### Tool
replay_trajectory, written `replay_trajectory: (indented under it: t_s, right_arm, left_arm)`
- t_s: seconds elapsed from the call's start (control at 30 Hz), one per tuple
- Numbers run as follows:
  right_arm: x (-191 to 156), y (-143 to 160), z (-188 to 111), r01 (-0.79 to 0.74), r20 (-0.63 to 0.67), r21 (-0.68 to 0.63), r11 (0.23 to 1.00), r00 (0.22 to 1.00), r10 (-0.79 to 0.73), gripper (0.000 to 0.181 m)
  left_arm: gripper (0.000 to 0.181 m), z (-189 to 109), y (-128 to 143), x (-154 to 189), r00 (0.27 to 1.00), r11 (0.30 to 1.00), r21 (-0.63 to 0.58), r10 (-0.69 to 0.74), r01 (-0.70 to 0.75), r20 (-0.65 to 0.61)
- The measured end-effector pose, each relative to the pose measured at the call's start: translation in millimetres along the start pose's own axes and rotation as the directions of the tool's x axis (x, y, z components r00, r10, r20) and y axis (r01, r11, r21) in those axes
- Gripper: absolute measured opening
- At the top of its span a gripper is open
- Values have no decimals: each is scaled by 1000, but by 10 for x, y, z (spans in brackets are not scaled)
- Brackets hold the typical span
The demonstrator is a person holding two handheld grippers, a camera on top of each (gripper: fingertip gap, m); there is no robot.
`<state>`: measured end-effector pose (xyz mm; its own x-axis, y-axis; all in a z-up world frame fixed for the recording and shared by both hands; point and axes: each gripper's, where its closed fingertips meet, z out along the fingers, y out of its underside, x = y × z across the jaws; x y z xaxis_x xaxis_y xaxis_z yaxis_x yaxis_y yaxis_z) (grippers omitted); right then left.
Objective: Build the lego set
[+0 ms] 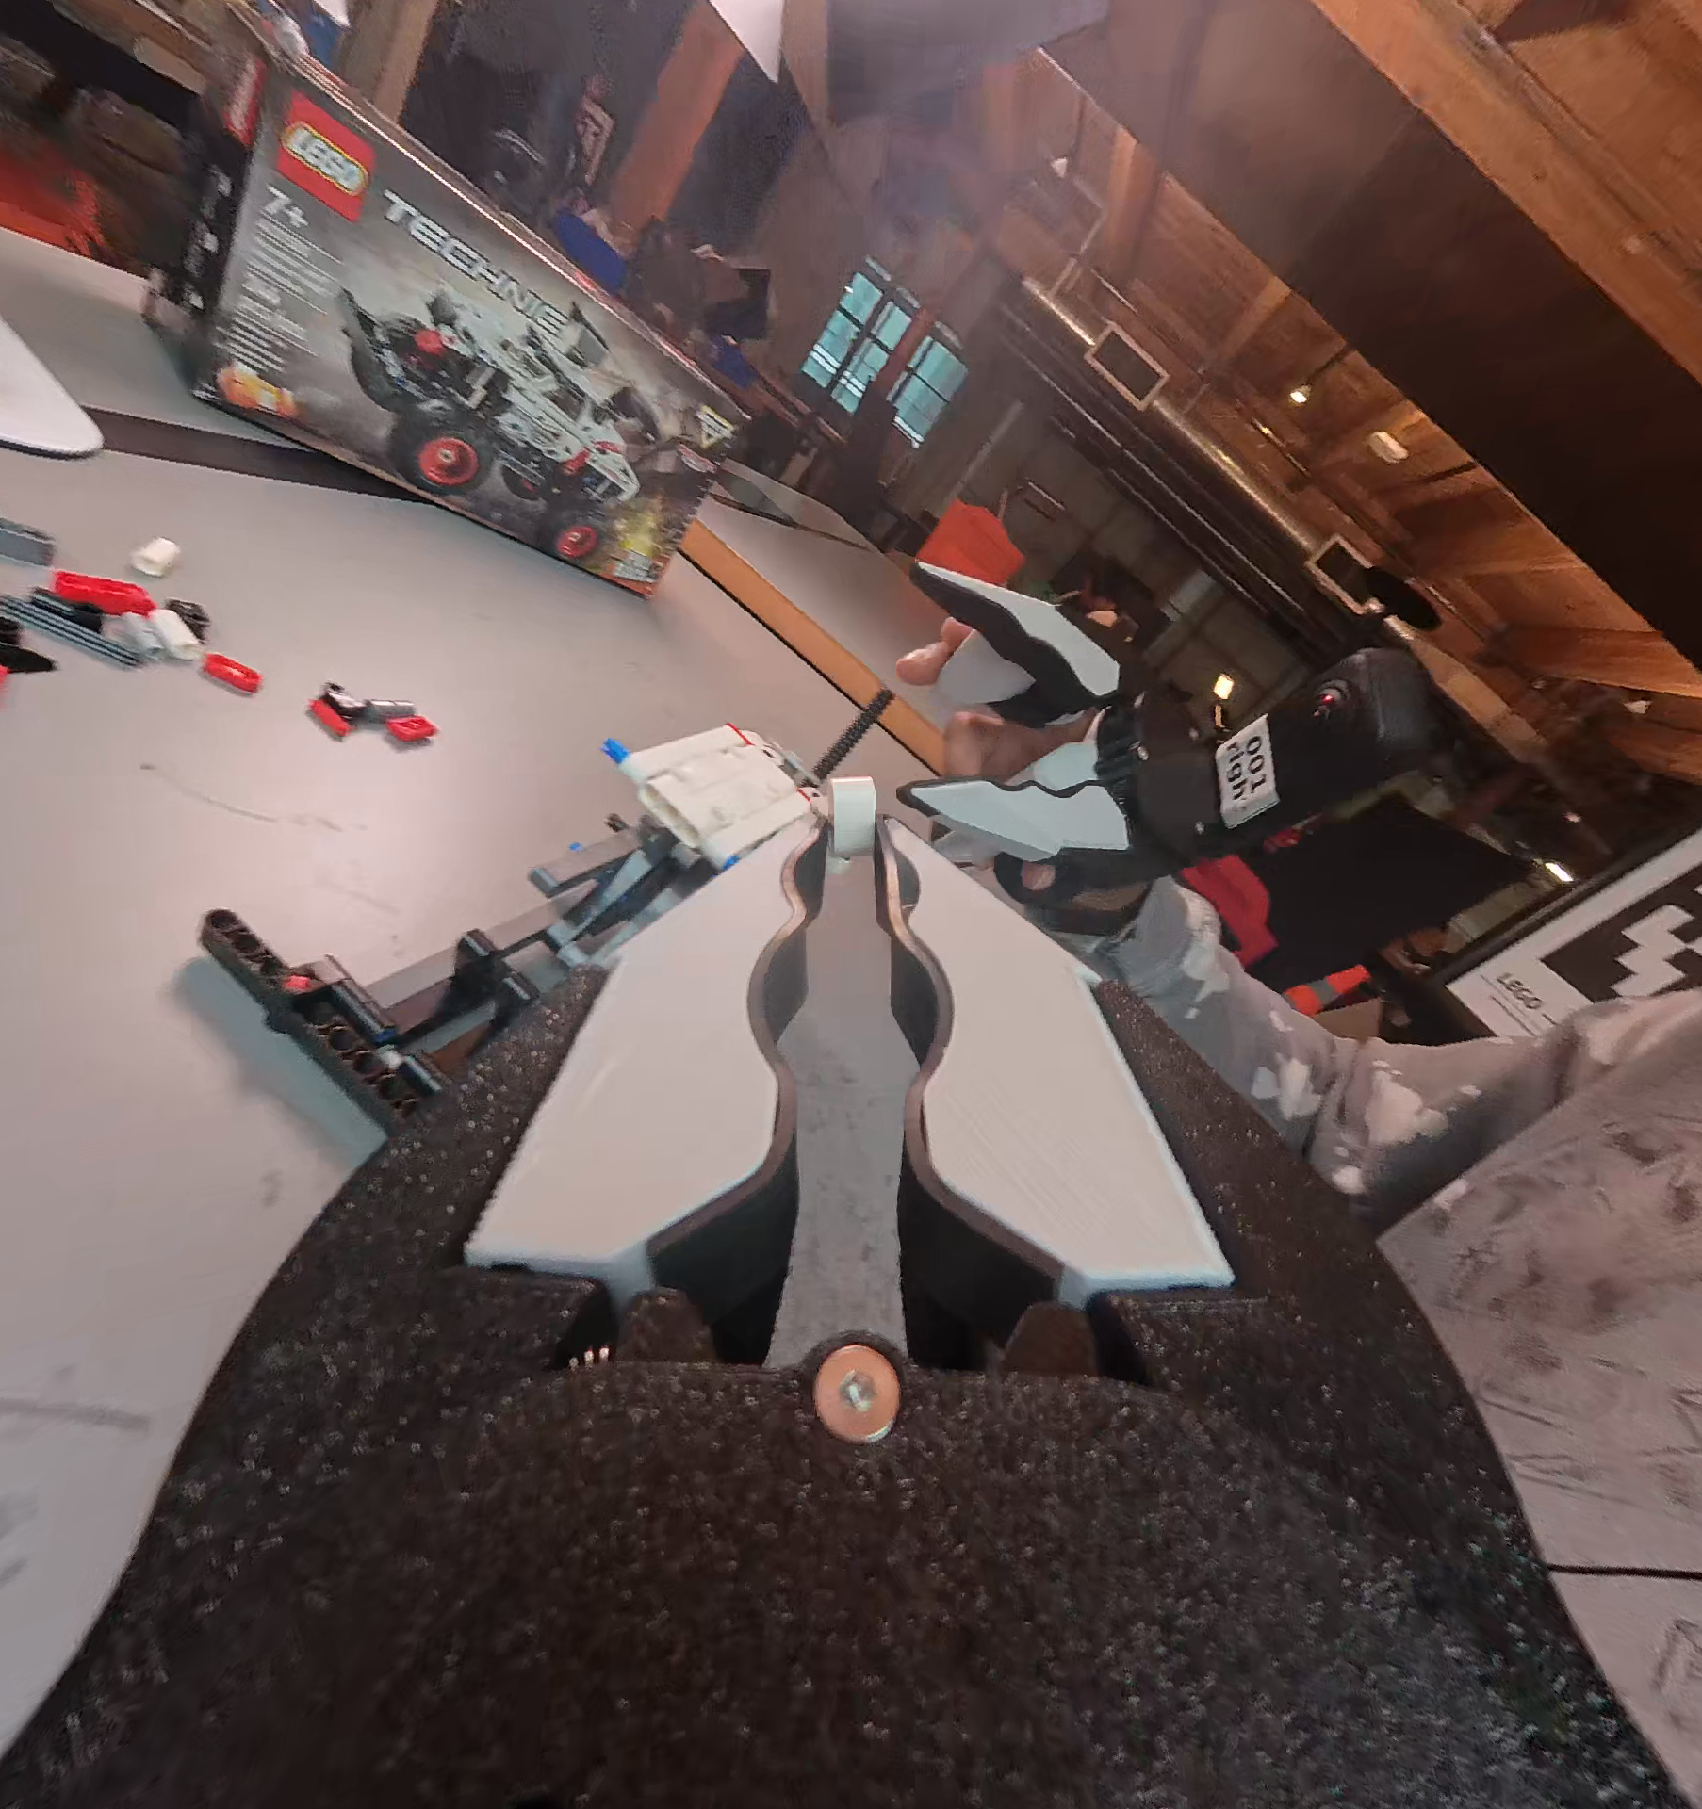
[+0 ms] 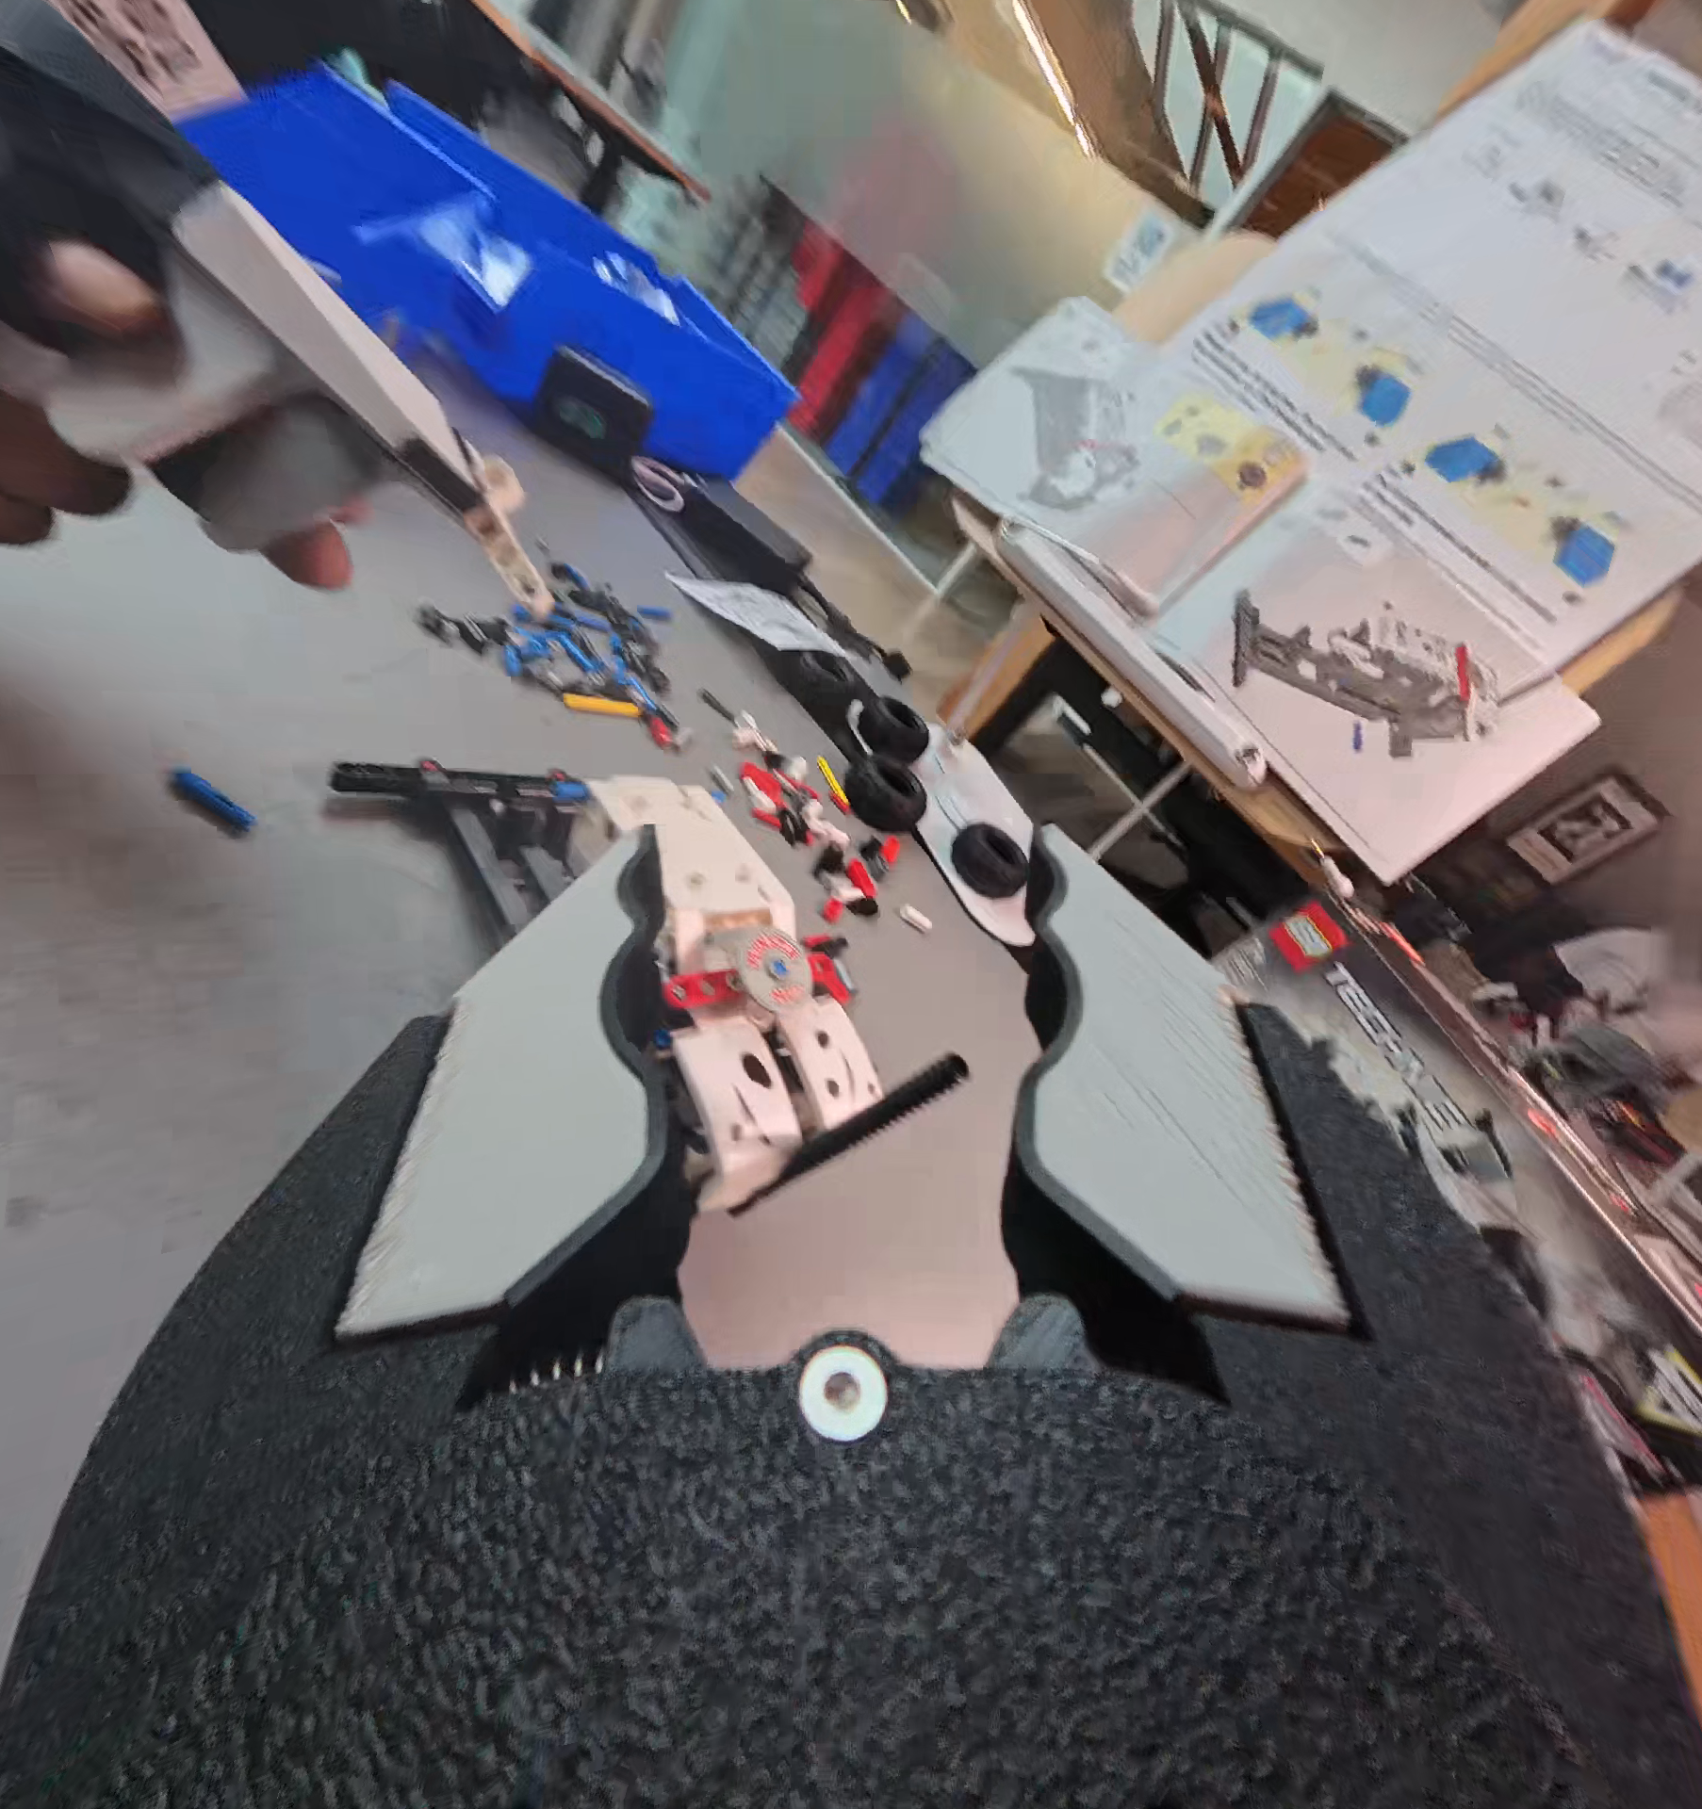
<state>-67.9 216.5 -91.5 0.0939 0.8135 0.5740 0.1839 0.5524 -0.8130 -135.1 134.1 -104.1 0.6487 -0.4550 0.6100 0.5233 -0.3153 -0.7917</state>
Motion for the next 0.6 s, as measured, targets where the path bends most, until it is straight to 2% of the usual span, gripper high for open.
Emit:
replay_trajectory:
  t_s: [0.07, 0.13, 0.27, 0.4, 0.47, 0.5, 0.6]
  right_arm:
    - [89, 223, 26, -58, 3, -127, 990, 998, 59, 89]
    - [6, 389, 95, -120, 40, -230, 966, 990, 132, 97]
    - [-258, 350, 267, 126, 157, -376, 918, 985, -71, 86]
    - [-511, 263, 416, 255, 379, -487, 835, 924, -61, 69]
    - [-403, 280, 534, 357, 407, -532, 768, 903, -138, 71]
    - [-400, 328, 544, 424, 461, -552, 718, 873, -160, 73]
    - [-478, 514, 581, 524, 601, -586, 617, 793, -103, 79]
  left_arm:
    - [8, -51, -64, -103, 997, 999, 15, 44, -45, 60]
    - [8, -90, -109, -183, 989, 995, 19, 97, -100, 115]
    - [8, -136, -142, -317, 966, 985, 10, 168, -173, 196]
    - [8, -154, -167, -328, 969, 986, 31, 153, -162, 194]
    - [8, -174, -184, -319, 970, 986, 43, 152, -163, 191]
    - [8, -182, -187, -316, 970, 986, 46, 151, -162, 189]
    - [8, -195, -195, -315, 969, 984, 44, 160, -171, 190]
